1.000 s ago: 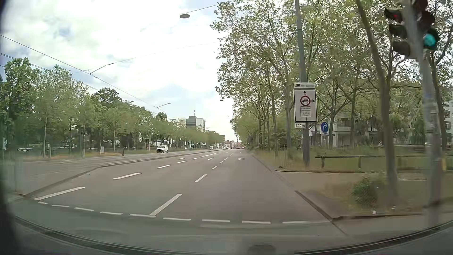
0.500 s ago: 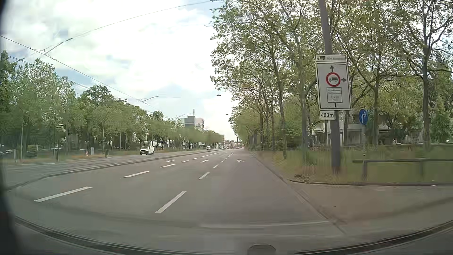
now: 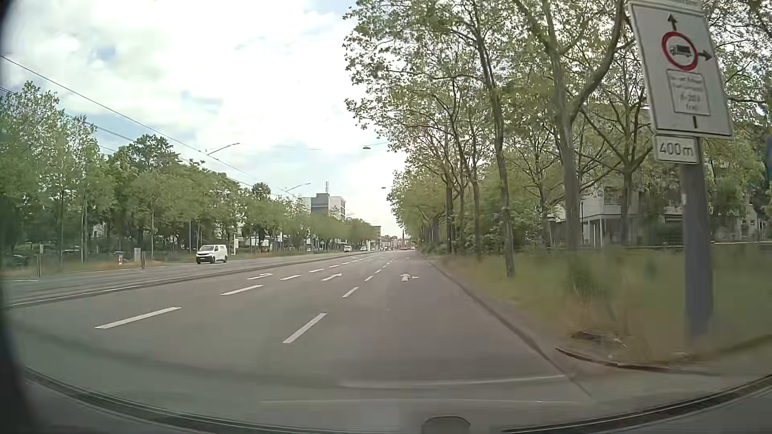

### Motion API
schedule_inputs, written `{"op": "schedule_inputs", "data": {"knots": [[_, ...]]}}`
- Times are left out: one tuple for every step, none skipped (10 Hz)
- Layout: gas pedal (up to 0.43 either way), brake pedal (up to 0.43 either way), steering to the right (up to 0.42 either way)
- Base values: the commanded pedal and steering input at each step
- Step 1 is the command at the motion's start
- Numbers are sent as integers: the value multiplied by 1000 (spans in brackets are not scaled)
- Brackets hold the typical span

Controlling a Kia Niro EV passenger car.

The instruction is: Follow the waypoints while adhering to traffic rules and regulations

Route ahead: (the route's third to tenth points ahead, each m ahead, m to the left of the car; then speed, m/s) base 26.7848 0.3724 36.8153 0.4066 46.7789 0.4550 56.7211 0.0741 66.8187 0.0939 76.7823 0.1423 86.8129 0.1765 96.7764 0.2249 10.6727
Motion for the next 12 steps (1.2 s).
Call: {"op": "schedule_inputs", "data": {"knots": [[87,30,4],[87,30,3],[87,30,4],[87,30,4],[87,30,3],[87,30,3],[87,30,3],[87,30,3],[87,30,3],[87,30,3],[87,30,3],[87,30,3]]}}
